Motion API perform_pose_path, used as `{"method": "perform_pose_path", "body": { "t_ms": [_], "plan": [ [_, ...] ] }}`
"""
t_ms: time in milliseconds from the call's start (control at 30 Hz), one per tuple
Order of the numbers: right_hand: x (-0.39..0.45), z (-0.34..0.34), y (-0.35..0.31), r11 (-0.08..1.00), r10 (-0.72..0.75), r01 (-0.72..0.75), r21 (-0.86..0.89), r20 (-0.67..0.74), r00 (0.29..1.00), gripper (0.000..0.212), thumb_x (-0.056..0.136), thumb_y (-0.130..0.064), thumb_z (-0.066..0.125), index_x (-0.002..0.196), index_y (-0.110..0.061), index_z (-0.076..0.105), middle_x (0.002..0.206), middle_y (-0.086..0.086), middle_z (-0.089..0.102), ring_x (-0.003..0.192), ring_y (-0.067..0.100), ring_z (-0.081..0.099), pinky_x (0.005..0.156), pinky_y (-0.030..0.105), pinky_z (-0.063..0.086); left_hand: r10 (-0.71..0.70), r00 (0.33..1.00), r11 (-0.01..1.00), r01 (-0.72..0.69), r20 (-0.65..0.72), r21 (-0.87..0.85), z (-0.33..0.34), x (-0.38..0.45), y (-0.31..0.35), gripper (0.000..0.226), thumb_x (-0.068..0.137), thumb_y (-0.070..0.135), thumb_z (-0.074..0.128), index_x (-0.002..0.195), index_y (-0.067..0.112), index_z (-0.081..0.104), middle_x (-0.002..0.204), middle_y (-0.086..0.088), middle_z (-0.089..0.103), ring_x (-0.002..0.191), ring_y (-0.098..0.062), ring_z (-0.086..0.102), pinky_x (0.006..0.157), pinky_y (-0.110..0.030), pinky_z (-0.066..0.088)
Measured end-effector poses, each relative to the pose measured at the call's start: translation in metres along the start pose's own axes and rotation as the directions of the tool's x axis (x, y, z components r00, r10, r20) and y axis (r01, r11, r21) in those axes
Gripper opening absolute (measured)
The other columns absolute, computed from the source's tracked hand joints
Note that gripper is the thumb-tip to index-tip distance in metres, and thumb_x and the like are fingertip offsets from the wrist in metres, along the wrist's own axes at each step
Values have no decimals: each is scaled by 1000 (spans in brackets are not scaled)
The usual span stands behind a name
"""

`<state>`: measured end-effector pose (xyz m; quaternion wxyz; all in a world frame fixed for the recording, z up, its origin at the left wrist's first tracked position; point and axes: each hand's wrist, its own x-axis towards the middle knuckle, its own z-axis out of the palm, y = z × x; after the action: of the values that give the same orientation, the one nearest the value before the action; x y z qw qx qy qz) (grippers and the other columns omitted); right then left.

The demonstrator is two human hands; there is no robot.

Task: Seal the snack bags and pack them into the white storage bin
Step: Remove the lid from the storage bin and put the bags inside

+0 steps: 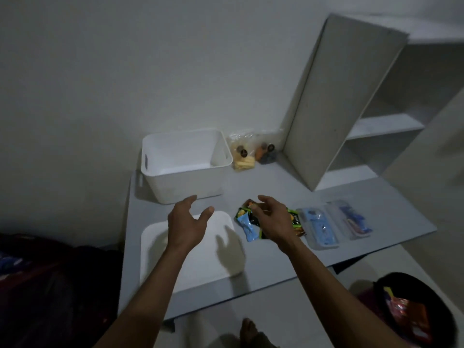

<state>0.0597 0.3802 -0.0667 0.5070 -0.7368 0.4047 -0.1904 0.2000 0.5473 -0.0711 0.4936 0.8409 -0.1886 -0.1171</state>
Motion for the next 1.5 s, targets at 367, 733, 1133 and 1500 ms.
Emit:
{"method": "perform_pose_path", "body": {
  "t_ms": [367,733,1133,1500],
  "plan": [
    [135,-72,15,994,68,-61,87,-85,994,24,90,-38,67,109,-23,70,92,-4,75,83,8,73,80,45,60,170,976,984,-174,137,19,109,92,70,59,82,38,75,132,14,58,132,-2,60,117,-12,56,99,-26,43],
    [344,-109,18,939,-47,68,-337,69,996,15,89,-21,66,100,-11,71,87,4,69,83,22,67,73,27,47,195,979,945,-206,67,254,213,244,108,47,86,29,72,128,14,59,130,-6,60,118,-24,54,100,-39,47],
    [486,-94,14,588,-300,373,-718,234,925,46,82,-15,65,128,-21,61,130,2,59,121,28,46,91,41,46,34,995,872,14,-89,490,262,363,89,33,82,12,65,114,11,55,111,-13,60,105,-33,54,78,-43,52],
    [507,-79,36,417,-457,443,-793,239,857,24,72,-12,71,94,-21,72,89,-2,71,98,28,53,75,38,42,-11,994,834,70,-110,548,271,381,82,24,88,6,53,107,15,43,112,-10,54,112,-33,48,80,-50,51]
  ]
}}
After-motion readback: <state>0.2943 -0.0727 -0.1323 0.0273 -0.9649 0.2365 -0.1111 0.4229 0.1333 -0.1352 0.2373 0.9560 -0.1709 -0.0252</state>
